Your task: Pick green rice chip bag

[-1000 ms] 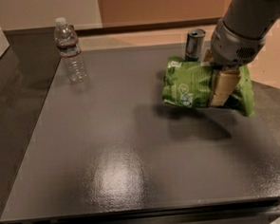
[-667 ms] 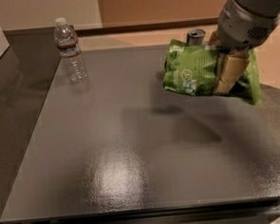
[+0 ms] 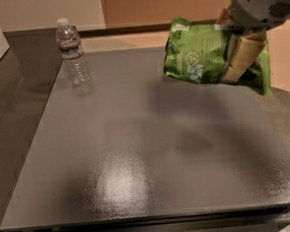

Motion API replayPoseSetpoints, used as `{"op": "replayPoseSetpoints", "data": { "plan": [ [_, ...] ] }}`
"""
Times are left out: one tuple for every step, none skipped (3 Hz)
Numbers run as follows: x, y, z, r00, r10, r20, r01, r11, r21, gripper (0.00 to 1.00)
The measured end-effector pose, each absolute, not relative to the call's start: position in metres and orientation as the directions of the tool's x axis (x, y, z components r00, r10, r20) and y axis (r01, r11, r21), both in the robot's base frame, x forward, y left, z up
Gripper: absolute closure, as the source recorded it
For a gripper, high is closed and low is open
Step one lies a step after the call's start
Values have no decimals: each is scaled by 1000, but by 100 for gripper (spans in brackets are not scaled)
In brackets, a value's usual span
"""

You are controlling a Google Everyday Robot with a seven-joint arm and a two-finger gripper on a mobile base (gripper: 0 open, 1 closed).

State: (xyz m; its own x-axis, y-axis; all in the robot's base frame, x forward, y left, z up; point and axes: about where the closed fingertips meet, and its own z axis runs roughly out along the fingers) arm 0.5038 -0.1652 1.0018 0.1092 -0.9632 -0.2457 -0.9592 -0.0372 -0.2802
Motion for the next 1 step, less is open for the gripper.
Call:
{"op": "replayPoseSetpoints", "data": {
  "plan": [
    [506,-163,1003,113,-962,-249,-955,-36,-294,100]
  ]
}}
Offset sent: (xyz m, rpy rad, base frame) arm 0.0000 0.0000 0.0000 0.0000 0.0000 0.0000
